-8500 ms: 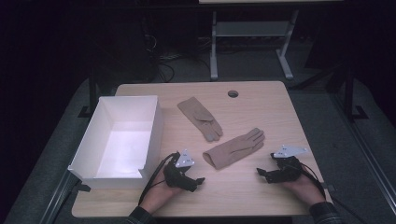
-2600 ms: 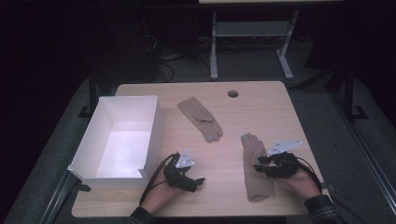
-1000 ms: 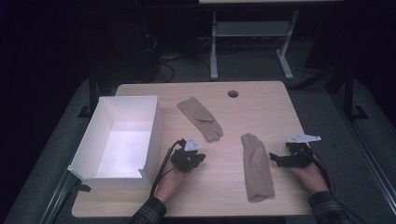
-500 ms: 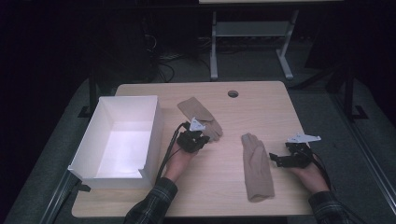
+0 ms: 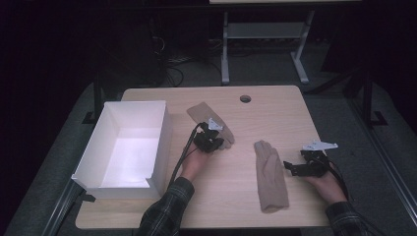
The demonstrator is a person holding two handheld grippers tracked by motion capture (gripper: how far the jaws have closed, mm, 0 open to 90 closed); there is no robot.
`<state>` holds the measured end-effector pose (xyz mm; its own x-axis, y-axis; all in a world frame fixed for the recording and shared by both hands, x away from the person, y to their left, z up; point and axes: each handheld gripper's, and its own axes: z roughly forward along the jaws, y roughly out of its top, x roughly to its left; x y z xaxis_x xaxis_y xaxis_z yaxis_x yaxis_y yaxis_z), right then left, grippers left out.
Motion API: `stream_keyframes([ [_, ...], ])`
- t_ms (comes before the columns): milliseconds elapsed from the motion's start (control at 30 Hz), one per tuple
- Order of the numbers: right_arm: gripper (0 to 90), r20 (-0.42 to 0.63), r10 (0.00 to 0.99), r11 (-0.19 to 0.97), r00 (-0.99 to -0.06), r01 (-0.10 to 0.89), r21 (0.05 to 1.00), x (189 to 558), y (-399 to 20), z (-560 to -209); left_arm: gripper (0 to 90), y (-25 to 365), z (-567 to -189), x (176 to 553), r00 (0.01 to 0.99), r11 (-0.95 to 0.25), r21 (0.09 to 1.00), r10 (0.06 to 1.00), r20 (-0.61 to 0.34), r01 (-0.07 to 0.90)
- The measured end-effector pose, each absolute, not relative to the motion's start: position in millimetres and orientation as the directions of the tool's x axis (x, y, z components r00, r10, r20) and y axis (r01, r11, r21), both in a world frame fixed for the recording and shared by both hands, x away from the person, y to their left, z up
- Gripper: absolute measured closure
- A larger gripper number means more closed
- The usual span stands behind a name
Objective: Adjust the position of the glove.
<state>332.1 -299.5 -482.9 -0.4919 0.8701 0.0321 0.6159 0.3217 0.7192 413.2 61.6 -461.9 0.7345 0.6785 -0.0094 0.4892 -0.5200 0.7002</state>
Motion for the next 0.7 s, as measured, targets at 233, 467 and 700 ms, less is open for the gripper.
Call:
stream_keyframes([
  [233,13.6,0.033,0.87,0.321,-0.492,0.617,0.719,332.1,-299.4,-482.8,89.9,58.8,-464.4,410.3,0.744,-0.535,0.689,0.668,-0.01,0.49],
  [467,13.6,0.033,0.869,0.323,-0.493,0.617,0.718,331.8,-299.5,-482.8,89.9,52.1,-462.9,395.3,0.779,-0.566,0.674,0.626,-0.024,0.476],
  [700,13.6,0.033,0.869,0.322,-0.493,0.617,0.718,331.8,-299.4,-482.8,89.9,47.4,-464.2,374.3,0.812,-0.56,0.682,0.577,-0.085,0.47],
])
